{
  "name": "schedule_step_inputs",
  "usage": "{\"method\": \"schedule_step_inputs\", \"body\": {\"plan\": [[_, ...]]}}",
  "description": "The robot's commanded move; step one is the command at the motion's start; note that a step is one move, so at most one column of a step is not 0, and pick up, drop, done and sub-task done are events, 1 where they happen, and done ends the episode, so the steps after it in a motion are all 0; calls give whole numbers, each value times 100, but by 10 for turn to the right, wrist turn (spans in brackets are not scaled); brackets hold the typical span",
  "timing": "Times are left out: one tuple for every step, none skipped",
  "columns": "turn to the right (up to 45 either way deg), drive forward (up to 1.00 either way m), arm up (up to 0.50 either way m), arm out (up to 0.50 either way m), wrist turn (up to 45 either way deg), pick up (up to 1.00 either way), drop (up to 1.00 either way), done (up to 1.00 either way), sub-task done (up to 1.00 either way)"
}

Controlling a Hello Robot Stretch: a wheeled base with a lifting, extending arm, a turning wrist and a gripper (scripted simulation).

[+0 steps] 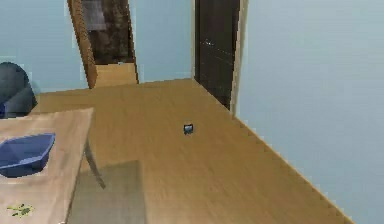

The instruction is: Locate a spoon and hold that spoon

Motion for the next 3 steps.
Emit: {"method": "schedule_step_inputs", "body": {"plan": [[0,45,0,0,0,0,0,0,0],[-180,0,0,0,0,0,0,0,0],[0,100,0,0,0,0,0,0,0]]}}
